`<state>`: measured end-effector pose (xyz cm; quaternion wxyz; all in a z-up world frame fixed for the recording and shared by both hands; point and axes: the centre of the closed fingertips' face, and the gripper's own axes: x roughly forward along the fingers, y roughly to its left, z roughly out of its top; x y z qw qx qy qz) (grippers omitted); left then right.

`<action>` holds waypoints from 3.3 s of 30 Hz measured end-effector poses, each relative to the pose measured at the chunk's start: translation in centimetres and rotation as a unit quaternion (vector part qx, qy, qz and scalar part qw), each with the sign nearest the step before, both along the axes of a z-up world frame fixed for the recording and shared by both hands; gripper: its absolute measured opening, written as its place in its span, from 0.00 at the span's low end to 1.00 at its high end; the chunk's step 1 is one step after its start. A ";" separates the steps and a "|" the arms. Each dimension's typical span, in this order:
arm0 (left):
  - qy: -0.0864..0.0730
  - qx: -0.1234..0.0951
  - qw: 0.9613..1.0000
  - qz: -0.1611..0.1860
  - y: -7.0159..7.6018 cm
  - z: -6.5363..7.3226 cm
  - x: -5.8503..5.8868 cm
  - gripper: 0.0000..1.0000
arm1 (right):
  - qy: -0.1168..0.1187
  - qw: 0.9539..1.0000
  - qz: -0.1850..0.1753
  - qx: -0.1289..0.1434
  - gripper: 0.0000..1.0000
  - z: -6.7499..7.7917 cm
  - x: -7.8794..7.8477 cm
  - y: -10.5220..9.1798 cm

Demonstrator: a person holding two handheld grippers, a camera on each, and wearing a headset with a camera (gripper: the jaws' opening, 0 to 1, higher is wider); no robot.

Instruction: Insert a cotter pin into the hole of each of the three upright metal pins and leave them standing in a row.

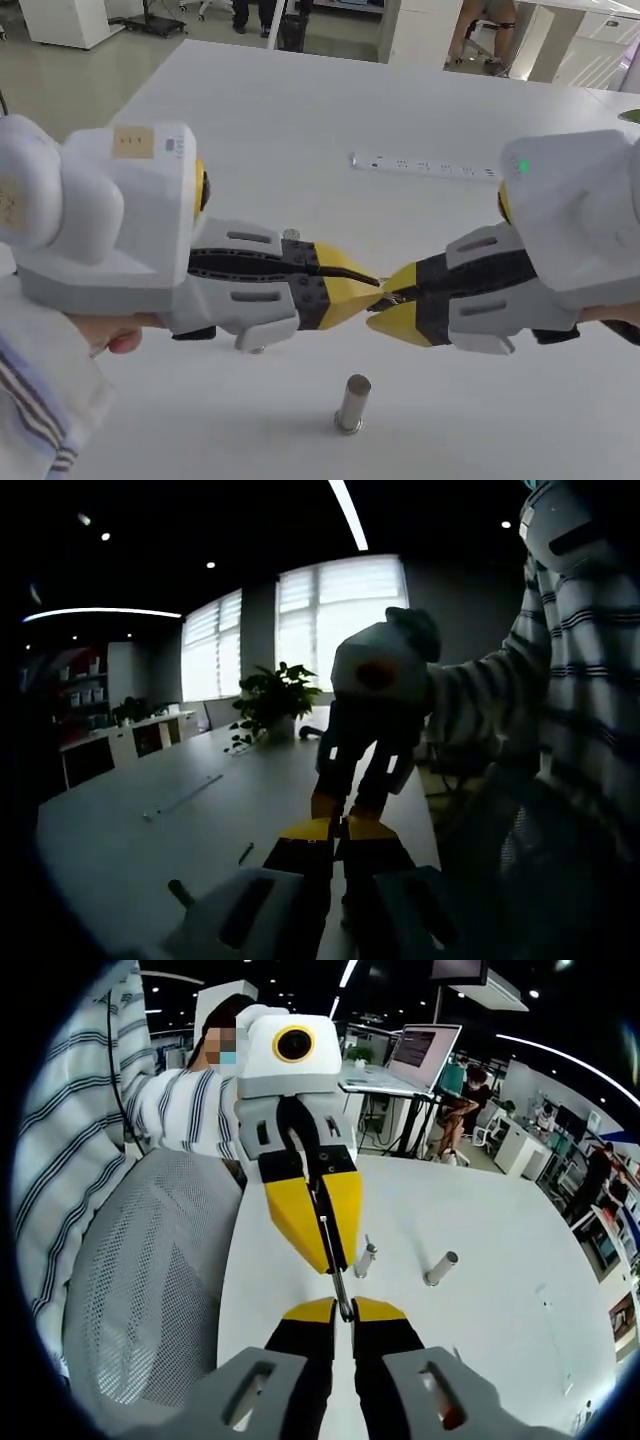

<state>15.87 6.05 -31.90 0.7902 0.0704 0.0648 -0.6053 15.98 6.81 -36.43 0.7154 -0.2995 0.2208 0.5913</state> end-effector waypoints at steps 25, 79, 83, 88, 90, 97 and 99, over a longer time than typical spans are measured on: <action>-0.003 0.038 0.999 -0.019 -0.1 -1.6 -1.0 0.00 | 0.023 0.999 0.031 -0.005 0.00 0.1 -1.2 -0.5; 0.078 0.100 0.991 -0.030 -0.7 -8.8 -1.5 0.18 | 0.078 0.995 0.002 -0.059 0.00 -6.3 -1.8 -4.9; 0.082 0.115 0.990 -0.029 -0.8 -9.6 -1.2 0.18 | 0.087 0.994 -0.003 -0.065 0.00 -7.2 -1.8 -5.1; 0.082 0.121 0.989 -0.025 -0.9 -10.1 -0.8 0.18 | 0.096 0.993 -0.007 -0.067 0.00 -7.9 -1.8 -5.3; 0.082 0.123 0.989 -0.022 -0.9 -10.3 -0.6 0.18 | 0.099 0.993 -0.010 -0.069 0.00 -8.1 -1.7 -5.4; 0.087 0.139 0.986 -0.024 -0.9 -11.2 -0.5 0.17 | 0.109 0.991 -0.016 -0.070 0.00 -8.8 -1.7 -5.6; 0.089 0.139 0.986 -0.028 -1.0 -11.2 -0.6 0.17 | 0.111 0.991 -0.017 -0.069 0.00 -9.0 -1.7 -5.6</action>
